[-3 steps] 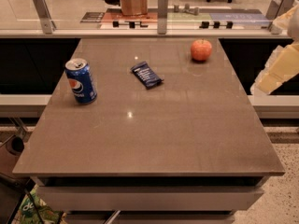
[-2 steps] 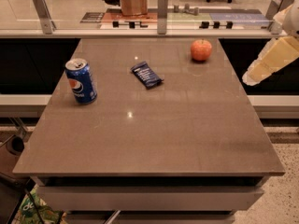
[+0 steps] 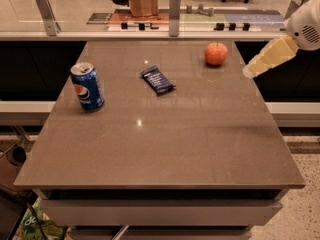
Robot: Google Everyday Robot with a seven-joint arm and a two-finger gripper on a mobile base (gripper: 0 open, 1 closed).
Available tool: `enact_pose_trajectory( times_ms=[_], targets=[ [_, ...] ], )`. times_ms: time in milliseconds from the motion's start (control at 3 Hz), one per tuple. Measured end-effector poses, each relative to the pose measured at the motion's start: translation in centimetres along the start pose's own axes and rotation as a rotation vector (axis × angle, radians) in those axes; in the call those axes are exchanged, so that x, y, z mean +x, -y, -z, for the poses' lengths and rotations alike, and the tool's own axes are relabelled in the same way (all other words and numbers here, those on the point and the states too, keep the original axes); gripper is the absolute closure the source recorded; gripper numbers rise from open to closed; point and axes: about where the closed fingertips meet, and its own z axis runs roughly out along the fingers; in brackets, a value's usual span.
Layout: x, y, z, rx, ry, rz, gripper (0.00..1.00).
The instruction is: Move apple near pepsi can
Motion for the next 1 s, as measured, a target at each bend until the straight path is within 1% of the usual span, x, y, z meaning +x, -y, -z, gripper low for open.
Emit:
enact_pose_trajectory(
  times_ms=[333,667,1000],
  targets=[
    [0.0,2.0,-2.8,-0.001,0.058,-0.058,0.0],
    [-0.5,4.1,-5.3,-0.008,0.119,-0.09,0.0],
    [-1.8,6.1,-8.4,-0.028,0.192,-0.115,0.0]
  ],
)
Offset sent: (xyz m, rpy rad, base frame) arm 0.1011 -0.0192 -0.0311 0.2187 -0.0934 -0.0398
